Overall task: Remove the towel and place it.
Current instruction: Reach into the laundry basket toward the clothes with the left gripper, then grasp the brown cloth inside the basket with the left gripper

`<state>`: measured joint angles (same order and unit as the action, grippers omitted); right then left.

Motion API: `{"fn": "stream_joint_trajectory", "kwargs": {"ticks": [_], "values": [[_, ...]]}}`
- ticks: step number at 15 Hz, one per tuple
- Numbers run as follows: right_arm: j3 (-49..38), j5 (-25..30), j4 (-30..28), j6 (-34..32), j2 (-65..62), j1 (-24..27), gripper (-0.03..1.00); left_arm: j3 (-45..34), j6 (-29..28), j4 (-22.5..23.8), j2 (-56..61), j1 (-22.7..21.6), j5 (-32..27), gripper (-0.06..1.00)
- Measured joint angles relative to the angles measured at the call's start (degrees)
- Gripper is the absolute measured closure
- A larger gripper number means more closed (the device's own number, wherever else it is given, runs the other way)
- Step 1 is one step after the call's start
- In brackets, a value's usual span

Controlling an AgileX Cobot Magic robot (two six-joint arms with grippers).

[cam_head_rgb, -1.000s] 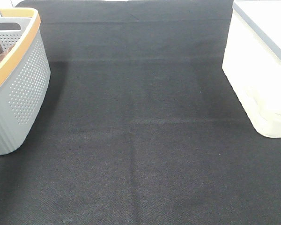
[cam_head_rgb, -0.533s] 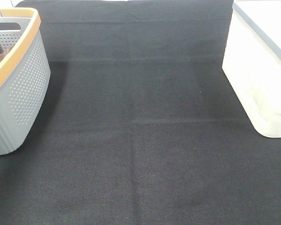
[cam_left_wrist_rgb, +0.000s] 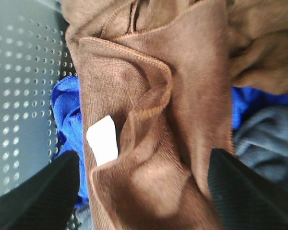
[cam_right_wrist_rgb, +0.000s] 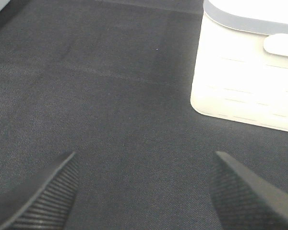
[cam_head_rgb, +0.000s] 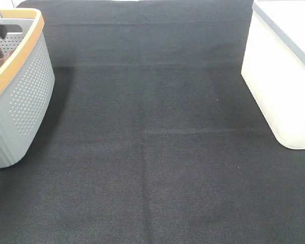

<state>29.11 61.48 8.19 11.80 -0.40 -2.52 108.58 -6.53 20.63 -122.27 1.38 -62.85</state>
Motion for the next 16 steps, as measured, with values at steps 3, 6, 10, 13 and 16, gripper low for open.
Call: {"fn": "stream_joint_trajectory", "kwargs": {"ticks": [3,6,10,13,16], "values": [[0.0,0.0,0.0,0.0,0.0,0.0,0.25,0.1,0.1,1.9,-1.3,0.0,1.9,0.23],[0.0,0.0,0.0,0.0,0.0,0.0,0.25,0.2,0.1,2.3,-2.8,0.0,3.1,0.25],[0.0,0.0,0.0,0.0,0.0,0.0,0.25,0.2,0.1,2.3,-5.2,0.0,3.2,0.26],[0.0,0.0,0.0,0.0,0.0,0.0,0.25,0.2,0.1,2.5,-5.4,0.0,2.9,0.31],[0.0,0.0,0.0,0.0,0.0,0.0,0.25,0.2,0.1,4.2,-5.4,0.0,2.8,0.37]]}}
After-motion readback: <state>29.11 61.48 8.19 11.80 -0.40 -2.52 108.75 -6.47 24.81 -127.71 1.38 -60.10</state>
